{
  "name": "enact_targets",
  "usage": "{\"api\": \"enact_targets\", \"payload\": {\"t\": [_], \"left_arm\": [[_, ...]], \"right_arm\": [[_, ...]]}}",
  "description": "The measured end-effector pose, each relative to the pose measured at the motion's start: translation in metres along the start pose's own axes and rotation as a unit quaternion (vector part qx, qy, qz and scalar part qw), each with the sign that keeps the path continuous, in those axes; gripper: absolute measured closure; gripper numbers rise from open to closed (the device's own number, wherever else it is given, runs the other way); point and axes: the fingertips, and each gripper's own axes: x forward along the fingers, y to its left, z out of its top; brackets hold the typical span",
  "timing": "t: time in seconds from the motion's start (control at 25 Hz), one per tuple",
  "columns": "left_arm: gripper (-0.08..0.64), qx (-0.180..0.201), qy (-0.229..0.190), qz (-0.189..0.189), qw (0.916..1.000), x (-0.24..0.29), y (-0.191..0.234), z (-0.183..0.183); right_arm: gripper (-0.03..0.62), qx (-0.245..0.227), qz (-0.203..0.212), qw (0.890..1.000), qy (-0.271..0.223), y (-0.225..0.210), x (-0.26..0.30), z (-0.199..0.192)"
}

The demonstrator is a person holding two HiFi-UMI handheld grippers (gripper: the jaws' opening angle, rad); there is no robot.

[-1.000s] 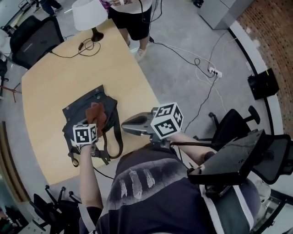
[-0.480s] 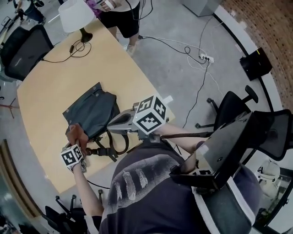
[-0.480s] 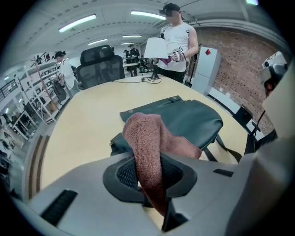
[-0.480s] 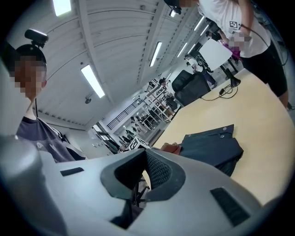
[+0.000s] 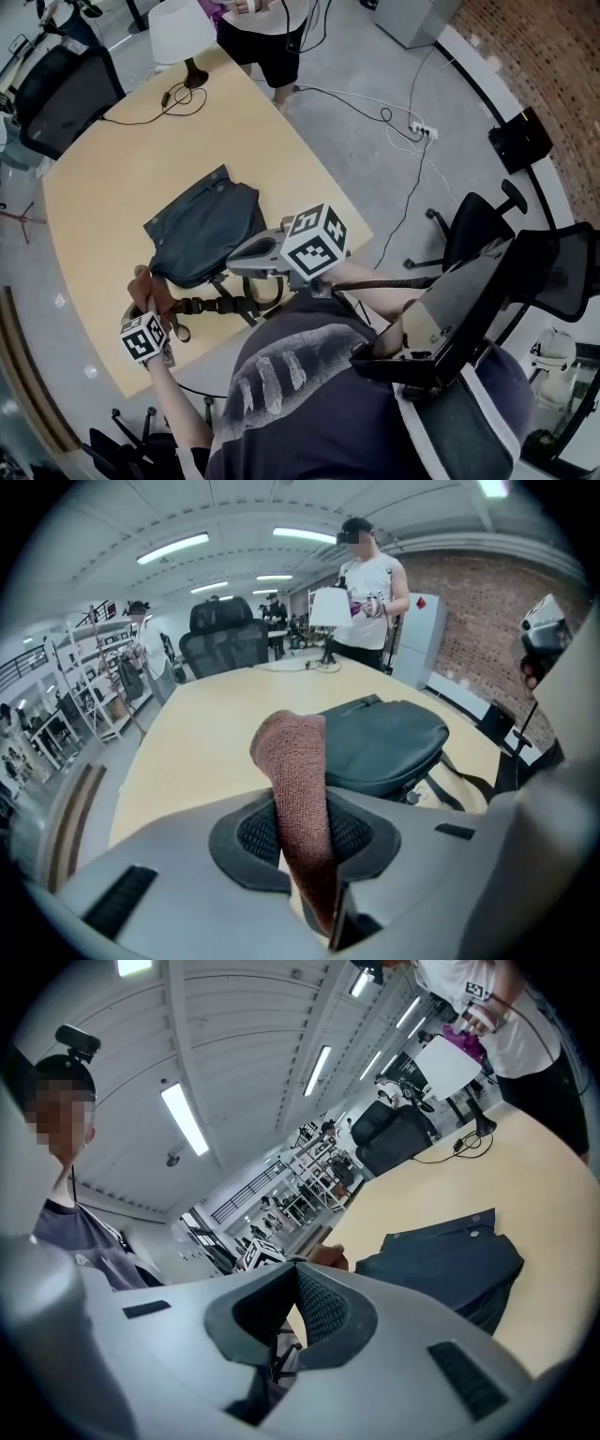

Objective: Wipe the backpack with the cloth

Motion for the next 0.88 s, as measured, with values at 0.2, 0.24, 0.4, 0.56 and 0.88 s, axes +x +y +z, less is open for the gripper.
{"api": "enact_targets", "payload": {"t": [0.2,0.24,0.4,0.56,0.88], "left_arm": [[0.482,0.028,-0.143,-0.067,0.9870,-0.051,-0.056,0.068],[0.482,0.033,-0.178,-0.090,0.9793,-0.065,-0.074,0.083],[0.482,0.068,-0.254,-0.129,0.9562,-0.115,-0.140,0.113],[0.482,0.067,-0.299,-0.136,0.9423,-0.158,-0.184,0.130],[0.482,0.064,-0.300,-0.114,0.9450,-0.192,-0.292,0.128]], "right_arm": [[0.591,-0.008,0.005,1.000,0.009,0.012,0.010,-0.001],[0.591,-0.010,0.008,1.000,0.008,0.013,0.008,0.001],[0.591,-0.022,0.015,1.000,-0.003,0.018,-0.014,-0.007],[0.591,-0.058,0.029,0.998,-0.013,0.029,-0.041,-0.009],[0.591,-0.046,0.060,0.997,-0.021,0.037,-0.141,-0.050]]}}
